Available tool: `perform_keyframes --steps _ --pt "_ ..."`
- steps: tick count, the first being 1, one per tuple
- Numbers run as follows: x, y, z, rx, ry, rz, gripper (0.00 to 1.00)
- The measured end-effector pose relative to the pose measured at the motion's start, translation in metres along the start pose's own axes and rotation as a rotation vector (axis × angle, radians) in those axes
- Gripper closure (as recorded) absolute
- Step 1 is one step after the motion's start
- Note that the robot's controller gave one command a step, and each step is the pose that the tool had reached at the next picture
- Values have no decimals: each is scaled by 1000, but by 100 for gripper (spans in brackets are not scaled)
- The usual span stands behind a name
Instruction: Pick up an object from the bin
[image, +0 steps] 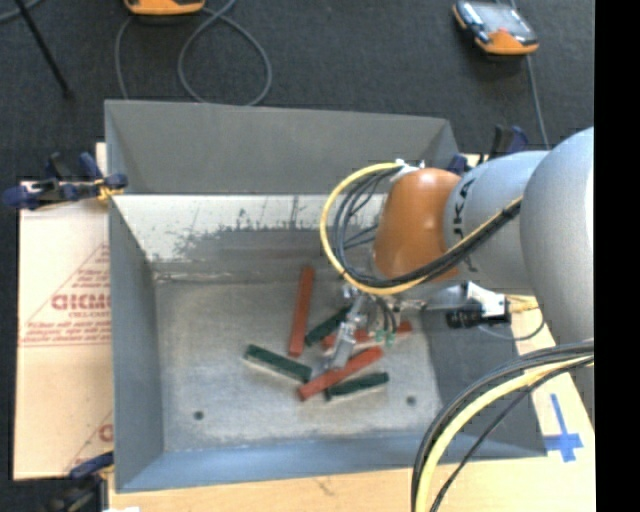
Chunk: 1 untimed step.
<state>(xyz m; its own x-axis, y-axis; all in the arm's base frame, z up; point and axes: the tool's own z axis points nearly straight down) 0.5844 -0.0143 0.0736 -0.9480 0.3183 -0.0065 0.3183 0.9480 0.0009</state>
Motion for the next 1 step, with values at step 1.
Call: perform_keyframes --steps 1 --pt "-38 2 -31 -1 -2 137 0"
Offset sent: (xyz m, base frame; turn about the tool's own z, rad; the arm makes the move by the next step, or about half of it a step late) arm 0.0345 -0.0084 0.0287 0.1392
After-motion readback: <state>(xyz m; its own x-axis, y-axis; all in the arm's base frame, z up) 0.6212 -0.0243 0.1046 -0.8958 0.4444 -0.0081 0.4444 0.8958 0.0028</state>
